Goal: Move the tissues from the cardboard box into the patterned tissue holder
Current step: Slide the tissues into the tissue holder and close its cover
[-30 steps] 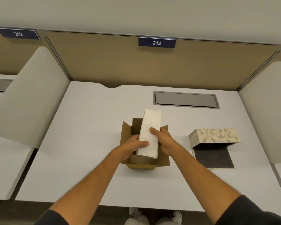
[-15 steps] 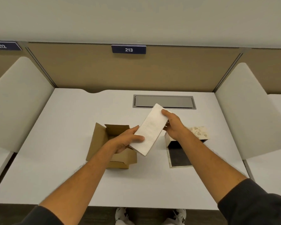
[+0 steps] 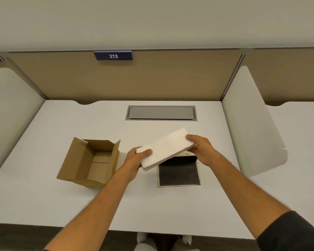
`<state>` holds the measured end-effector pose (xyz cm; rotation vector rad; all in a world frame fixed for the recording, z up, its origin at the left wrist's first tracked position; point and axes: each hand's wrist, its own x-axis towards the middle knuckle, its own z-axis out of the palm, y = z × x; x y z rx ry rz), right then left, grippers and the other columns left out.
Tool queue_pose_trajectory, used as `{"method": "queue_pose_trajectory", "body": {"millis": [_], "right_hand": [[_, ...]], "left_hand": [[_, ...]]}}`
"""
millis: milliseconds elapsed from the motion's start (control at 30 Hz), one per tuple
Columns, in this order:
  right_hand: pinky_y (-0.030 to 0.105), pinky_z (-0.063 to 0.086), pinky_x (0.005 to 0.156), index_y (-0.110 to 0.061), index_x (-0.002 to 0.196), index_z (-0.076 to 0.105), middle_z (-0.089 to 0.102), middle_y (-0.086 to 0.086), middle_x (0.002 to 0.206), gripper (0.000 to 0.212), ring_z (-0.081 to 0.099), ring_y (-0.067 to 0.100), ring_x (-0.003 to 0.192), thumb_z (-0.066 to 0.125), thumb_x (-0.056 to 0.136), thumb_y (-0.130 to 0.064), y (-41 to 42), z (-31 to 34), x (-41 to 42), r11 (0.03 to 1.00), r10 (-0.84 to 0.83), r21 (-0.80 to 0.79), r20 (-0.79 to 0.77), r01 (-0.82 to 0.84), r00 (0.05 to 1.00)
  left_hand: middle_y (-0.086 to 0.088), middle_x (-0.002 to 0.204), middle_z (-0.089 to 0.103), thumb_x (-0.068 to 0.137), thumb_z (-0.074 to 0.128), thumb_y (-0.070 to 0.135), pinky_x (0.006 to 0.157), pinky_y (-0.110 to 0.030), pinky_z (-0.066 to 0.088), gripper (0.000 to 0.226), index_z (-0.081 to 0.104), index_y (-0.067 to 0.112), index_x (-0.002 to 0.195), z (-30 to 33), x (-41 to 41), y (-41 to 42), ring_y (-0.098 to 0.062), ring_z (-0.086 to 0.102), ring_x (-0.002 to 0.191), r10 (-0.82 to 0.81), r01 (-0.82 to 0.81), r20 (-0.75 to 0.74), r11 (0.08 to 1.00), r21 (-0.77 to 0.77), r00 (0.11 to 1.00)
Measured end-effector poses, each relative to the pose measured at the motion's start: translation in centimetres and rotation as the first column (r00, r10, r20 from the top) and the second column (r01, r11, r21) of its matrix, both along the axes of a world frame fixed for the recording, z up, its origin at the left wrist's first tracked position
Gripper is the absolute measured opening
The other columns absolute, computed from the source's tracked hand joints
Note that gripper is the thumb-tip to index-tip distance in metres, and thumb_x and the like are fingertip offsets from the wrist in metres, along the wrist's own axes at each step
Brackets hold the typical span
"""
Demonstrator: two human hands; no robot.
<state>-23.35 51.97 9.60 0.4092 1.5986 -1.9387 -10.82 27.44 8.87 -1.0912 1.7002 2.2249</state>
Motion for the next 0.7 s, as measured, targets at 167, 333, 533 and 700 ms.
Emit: {"method": "queue_pose_trajectory", "body": {"millis": [167, 333, 533, 700], "right_hand": [[0.027, 0.059, 0.069, -0.009, 0.112, 0.063, 0.067, 0.013, 0.121, 0.02, 0.064, 0.027, 0.11, 0.065, 0.093, -0.015, 3.0, -2.3, 0.6, 0.999, 0.046, -0.008, 0.077, -0.045, 0.996], [0.033, 0.059, 0.078, -0.01, 0.126, 0.059, 0.066, 0.006, 0.127, 0.031, 0.063, 0.027, 0.116, 0.059, 0.095, -0.011, 3.9, -4.9, 1.7, 0.994, 0.082, 0.065, 0.092, -0.088, 0.992], [0.034, 0.056, 0.074, -0.015, 0.119, 0.065, 0.071, 0.005, 0.119, 0.032, 0.065, 0.024, 0.109, 0.054, 0.091, -0.007, 4.9, -8.9, 4.0, 0.978, 0.101, 0.164, 0.176, -0.13, 0.979], [0.042, 0.05, 0.092, -0.012, 0.108, 0.07, 0.071, 0.01, 0.115, 0.025, 0.063, 0.028, 0.107, 0.052, 0.09, -0.009, 5.7, -13.6, 4.8, 0.944, 0.064, 0.305, 0.212, -0.128, 0.975]], "left_hand": [[-0.007, 0.115, 0.069, 0.079, 0.084, 0.019, 0.085, -0.035, 0.056, 0.05, 0.06, 0.008, 0.122, -2.3, -1.8, 2.9, -0.025, 0.066, 0.104, 0.184, -0.184, 0.089, 0.983, -0.011, 0.979], [0.002, 0.109, 0.068, 0.086, 0.077, 0.023, 0.078, -0.03, 0.054, 0.039, 0.06, 0.018, 0.12, -5.3, -1.6, 5.1, -0.017, 0.064, 0.098, 0.199, -0.183, 0.149, 0.976, -0.113, 0.969], [0.007, 0.103, 0.064, 0.098, 0.055, 0.021, 0.085, -0.036, 0.053, 0.018, 0.056, 0.023, 0.116, -9.4, 0.1, 6.1, -0.01, 0.059, 0.091, 0.09, -0.049, 0.271, 0.987, -0.152, 0.958], [0.006, 0.101, 0.065, 0.098, 0.036, 0.004, 0.079, -0.029, 0.048, 0.031, 0.059, 0.023, 0.107, -12.4, 0.1, 6.6, -0.009, 0.059, 0.091, -0.041, 0.085, 0.314, 0.988, -0.13, 0.948]]}}
